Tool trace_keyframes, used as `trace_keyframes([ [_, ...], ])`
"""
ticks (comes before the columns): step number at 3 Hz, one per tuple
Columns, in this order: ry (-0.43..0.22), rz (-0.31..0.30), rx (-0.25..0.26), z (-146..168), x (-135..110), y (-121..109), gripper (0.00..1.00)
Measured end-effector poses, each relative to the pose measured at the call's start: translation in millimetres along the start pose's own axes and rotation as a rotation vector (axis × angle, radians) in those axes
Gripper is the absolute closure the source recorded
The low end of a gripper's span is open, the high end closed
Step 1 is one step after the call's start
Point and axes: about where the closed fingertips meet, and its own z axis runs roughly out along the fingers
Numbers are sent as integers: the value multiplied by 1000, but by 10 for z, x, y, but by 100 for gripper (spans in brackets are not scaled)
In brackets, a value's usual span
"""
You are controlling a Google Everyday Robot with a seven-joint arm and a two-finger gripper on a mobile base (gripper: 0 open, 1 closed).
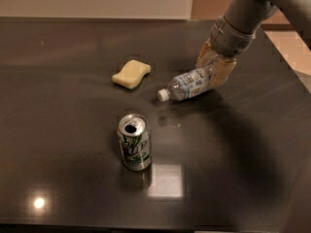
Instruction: Move blue plastic bottle near sponge
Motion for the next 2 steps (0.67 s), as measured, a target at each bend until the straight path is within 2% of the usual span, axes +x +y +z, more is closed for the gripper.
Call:
trace_keyframes([
  [1,-39,3,10,-44,-131,13,100],
  [2,-71,-2,36,-79,-250,-81,100],
])
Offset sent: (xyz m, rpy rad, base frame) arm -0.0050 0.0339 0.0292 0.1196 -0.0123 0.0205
